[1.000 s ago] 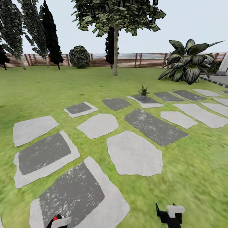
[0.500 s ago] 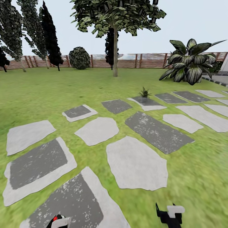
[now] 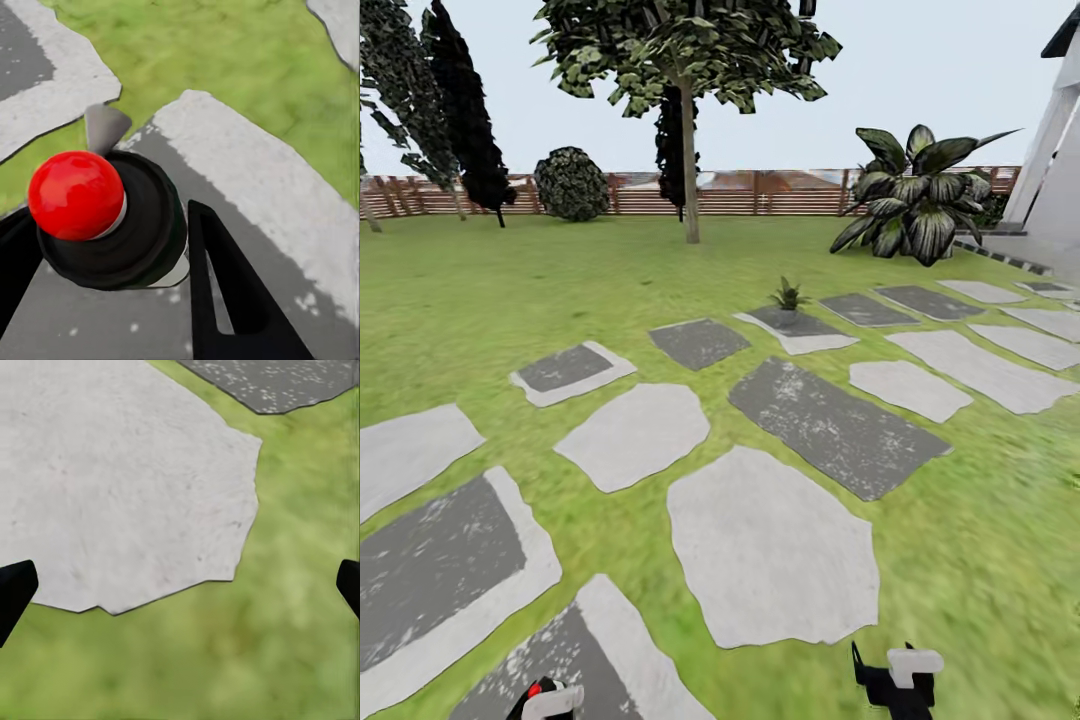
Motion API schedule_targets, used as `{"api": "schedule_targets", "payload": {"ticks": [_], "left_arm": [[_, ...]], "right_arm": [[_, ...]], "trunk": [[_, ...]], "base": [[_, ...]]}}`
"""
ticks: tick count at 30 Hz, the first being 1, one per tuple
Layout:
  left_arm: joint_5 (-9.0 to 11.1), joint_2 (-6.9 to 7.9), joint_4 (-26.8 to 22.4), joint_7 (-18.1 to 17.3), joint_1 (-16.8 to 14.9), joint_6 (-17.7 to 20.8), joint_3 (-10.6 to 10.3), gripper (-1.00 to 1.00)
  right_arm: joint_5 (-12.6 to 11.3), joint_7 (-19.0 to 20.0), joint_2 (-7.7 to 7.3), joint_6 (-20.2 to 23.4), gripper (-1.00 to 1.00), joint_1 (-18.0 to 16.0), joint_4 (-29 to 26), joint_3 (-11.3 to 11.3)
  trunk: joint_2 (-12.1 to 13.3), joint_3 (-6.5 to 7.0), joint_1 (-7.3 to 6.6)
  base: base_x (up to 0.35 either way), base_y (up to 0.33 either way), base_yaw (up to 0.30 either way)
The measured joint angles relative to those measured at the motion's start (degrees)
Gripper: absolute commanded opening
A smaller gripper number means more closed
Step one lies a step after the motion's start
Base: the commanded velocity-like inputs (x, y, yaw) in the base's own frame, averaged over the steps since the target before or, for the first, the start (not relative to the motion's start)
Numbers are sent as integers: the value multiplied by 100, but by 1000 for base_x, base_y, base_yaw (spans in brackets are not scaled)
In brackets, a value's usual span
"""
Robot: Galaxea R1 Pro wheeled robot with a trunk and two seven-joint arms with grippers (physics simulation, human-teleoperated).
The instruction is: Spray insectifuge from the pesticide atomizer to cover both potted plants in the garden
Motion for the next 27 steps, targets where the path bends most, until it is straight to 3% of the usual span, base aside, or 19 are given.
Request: {"api": "schedule_targets", "payload": {"ticks": [10,27], "left_arm": [[0,0,0,0,1,0,0,-100],[0,1,-2,1,3,0,1,-100]], "right_arm": [[1,0,0,0,100,-3,3,0],[-6,20,-11,0,100,0,2,-1]], "trunk": [[0,0,0],[0,0,0]], "base": [[337,0,-261],[337,0,-15]]}}
